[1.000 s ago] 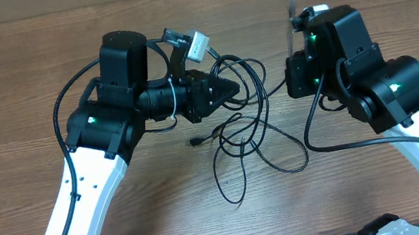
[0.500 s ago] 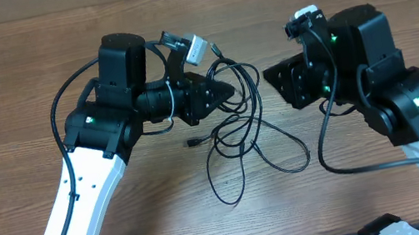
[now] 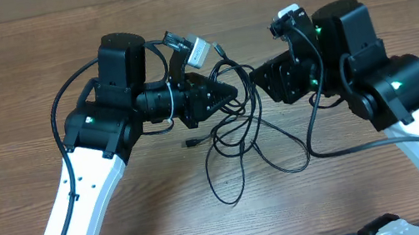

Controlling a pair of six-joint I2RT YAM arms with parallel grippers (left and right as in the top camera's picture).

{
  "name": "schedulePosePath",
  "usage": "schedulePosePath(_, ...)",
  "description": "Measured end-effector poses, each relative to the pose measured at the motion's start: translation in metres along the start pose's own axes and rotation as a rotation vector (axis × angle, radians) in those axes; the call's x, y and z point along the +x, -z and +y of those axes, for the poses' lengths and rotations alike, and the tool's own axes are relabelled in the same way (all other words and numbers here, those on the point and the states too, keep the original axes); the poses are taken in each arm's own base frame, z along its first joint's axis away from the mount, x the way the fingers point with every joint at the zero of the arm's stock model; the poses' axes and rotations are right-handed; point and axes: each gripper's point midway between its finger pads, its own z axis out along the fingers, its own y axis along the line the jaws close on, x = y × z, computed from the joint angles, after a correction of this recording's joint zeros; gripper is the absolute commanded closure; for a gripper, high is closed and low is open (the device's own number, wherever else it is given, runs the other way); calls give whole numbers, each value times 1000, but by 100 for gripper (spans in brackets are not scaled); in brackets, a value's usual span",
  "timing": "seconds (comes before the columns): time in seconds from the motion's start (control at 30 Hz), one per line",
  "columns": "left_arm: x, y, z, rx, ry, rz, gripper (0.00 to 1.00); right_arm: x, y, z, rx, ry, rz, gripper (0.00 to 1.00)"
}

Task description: Untangle cables

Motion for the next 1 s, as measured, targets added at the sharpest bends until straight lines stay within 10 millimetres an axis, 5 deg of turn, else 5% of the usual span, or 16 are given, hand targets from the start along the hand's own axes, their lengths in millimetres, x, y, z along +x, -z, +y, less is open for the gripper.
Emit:
schedulePosePath(0.13, 0, 0, -2, 10, -1, 1, 96, 0, -12, -16, 77, -59, 12, 46)
schedulePosePath(0.37, -1, -1, -15, 79, -25, 2, 96, -12, -13, -17, 79, -99, -34, 44)
schedulePosePath(0.57, 1, -3, -21, 105, -26, 13, 96, 33, 6, -102, 564, -462, 33, 44)
schedulePosePath(0.7, 1, -3, -17, 84, -26, 11, 96, 44, 23, -135, 658, -605, 23, 45)
schedulePosePath(0.77, 1, -3, -16, 78, -43, 9, 96, 36, 14, -124, 560, -551, 34, 45)
schedulePosePath(0.9, 7, -3, -14, 71, -153, 26, 96, 17, -9, -61, 144, -283, 78, 44)
schedulePosePath(1.0, 10, -3, -13, 70, -238, 31, 96, 5, -1, -9, -152, -91, 42, 44)
